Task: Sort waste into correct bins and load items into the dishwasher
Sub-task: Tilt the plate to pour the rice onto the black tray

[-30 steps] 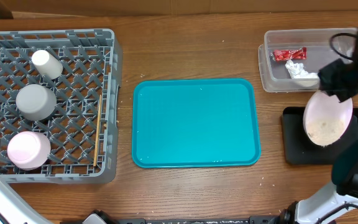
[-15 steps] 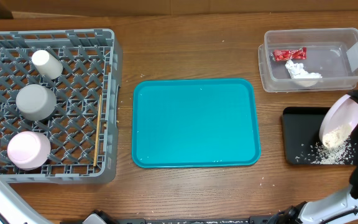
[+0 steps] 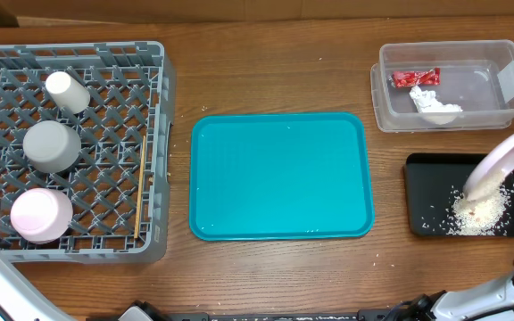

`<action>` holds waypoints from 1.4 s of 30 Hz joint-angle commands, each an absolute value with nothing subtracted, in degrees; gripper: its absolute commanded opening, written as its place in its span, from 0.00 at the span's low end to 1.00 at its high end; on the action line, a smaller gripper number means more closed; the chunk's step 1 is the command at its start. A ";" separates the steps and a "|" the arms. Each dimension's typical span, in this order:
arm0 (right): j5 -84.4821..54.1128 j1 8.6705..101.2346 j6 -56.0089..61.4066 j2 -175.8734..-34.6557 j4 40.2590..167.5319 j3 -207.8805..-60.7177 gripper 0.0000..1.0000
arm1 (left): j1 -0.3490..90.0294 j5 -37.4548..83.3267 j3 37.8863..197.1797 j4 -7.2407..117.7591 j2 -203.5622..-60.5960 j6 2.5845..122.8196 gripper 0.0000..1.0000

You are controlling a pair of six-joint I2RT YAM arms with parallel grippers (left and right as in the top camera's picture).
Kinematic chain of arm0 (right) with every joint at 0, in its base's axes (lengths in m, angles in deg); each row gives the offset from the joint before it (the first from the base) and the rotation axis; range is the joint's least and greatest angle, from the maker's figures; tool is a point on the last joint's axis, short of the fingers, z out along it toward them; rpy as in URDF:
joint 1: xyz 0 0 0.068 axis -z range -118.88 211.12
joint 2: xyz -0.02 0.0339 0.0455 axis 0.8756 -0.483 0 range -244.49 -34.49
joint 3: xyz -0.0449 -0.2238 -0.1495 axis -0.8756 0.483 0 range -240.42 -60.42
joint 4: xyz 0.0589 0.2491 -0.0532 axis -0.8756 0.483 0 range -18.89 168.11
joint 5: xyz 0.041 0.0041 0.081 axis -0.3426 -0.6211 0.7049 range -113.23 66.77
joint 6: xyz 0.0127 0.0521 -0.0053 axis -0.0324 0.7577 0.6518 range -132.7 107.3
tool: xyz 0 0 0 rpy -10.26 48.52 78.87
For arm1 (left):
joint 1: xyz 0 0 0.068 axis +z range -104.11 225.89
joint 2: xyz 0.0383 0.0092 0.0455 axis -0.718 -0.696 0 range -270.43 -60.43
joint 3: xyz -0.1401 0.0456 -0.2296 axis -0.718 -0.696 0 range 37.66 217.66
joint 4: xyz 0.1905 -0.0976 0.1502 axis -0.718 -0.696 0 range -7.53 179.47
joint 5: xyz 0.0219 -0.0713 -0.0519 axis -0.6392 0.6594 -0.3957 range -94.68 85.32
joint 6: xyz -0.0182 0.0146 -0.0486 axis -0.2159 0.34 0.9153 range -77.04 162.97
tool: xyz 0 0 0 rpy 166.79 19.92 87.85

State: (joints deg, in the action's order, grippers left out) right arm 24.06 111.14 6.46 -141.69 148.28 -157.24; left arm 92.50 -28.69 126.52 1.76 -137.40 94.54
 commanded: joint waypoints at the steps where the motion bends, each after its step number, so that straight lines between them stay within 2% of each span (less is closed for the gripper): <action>1: 30.99 112.84 0.29 -140.38 149.24 -158.75 0.04 | 92.85 -28.80 126.67 1.68 -137.60 95.72 1.00; 6: 28.72 114.26 2.44 -140.64 149.76 -158.75 0.04 | 92.85 -28.80 126.69 1.68 -137.60 95.72 1.00; 9: 32.69 114.55 -2.31 -140.64 150.31 -158.75 0.04 | 92.85 -28.80 126.69 1.68 -137.60 95.72 1.00; 12: 26.79 114.55 2.61 -140.97 149.48 -158.75 0.04 | 92.85 -28.80 126.69 1.68 -137.60 95.72 1.00; 15: 31.67 114.76 -4.21 -140.99 149.61 -158.75 0.04 | 92.85 -28.80 126.69 1.68 -137.60 95.72 1.00; 21: 28.41 114.83 -2.22 -141.01 148.91 -158.75 0.04 | 92.85 -28.80 126.69 1.68 -137.60 95.72 1.00; 23: 24.47 114.83 2.46 -141.01 148.78 -158.75 0.04 | 92.85 -28.80 126.69 1.68 -137.60 95.72 1.00; 26: 29.33 114.83 -1.80 -141.01 148.63 -158.75 0.04 | 92.85 -28.80 126.69 1.68 -137.60 95.72 1.00; 33: 35.03 114.35 -0.54 -141.01 151.40 -158.75 0.04 | 92.85 -28.80 126.67 1.68 -137.60 95.72 1.00; 38: 53.39 110.85 -20.45 -140.49 164.17 -158.75 0.04 | 92.85 -28.80 126.67 1.68 -137.60 95.72 1.00; 42: 52.69 103.44 -24.36 -138.48 168.19 -158.75 0.04 | 92.85 -28.80 126.69 1.68 -137.60 95.72 1.00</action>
State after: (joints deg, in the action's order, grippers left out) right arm 46.00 110.02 -14.50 -141.65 167.88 -157.41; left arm 92.50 -28.69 126.52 1.76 -137.40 94.54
